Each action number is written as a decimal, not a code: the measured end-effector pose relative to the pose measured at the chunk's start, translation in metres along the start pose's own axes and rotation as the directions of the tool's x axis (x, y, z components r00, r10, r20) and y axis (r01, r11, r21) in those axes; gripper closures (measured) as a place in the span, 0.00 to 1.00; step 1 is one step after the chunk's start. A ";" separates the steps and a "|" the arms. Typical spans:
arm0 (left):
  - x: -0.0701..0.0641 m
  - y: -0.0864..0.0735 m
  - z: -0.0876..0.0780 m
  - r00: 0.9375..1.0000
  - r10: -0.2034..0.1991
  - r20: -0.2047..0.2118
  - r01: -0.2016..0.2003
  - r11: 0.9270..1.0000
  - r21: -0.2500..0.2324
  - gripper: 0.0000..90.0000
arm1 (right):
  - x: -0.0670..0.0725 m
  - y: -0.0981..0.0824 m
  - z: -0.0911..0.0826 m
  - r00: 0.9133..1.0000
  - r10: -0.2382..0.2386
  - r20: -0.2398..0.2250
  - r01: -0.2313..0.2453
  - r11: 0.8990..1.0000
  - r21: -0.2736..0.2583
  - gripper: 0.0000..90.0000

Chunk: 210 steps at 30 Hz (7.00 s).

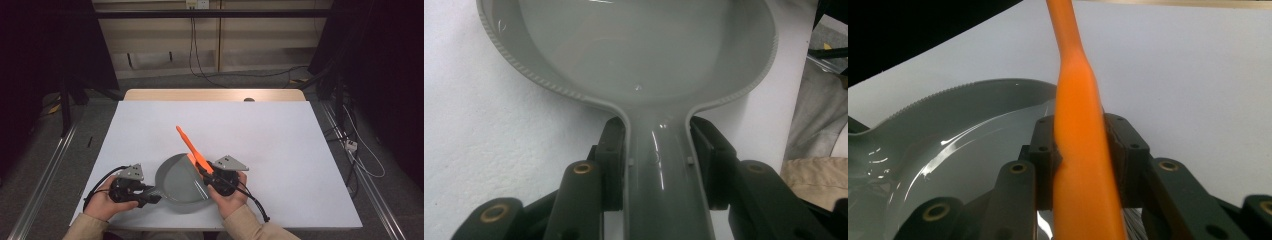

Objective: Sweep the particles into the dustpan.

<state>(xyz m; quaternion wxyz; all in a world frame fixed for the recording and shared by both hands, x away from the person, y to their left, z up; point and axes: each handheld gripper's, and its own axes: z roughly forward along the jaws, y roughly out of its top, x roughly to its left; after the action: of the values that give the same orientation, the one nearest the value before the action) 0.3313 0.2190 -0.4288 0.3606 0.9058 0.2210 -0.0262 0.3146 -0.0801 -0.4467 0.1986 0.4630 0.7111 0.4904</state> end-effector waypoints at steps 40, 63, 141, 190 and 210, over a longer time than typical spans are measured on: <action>0.001 -0.005 0.002 1.000 0.004 -0.013 -0.004 1.000 0.031 0.70 | 0.033 0.027 0.022 0.991 0.047 -0.125 -0.059 0.994 -0.092 0.78; -0.004 -0.009 -0.001 1.000 0.010 0.021 -0.011 0.999 0.035 0.70 | -0.030 0.006 -0.002 0.993 -0.067 0.100 0.072 0.997 -0.040 0.78; 0.000 0.001 -0.004 0.999 -0.007 0.032 0.007 1.000 0.024 0.70 | 0.009 0.000 0.005 0.989 0.098 -0.107 -0.108 0.990 -0.090 0.77; -0.001 -0.004 0.002 1.000 -0.015 0.027 0.013 0.998 0.064 0.70 | -0.019 0.017 -0.015 0.998 0.051 -0.045 -0.057 0.985 -0.160 0.78; -0.003 -0.005 0.004 0.999 -0.021 0.025 0.020 0.998 0.062 0.70 | 0.005 -0.003 -0.022 0.992 0.005 -0.125 -0.015 0.997 -0.076 0.78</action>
<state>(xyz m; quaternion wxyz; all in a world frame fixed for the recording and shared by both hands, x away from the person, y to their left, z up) 0.3270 0.2185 -0.4342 0.3348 0.9138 0.2247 -0.0482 0.2948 -0.0872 -0.4388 0.1688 0.4271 0.7004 0.5463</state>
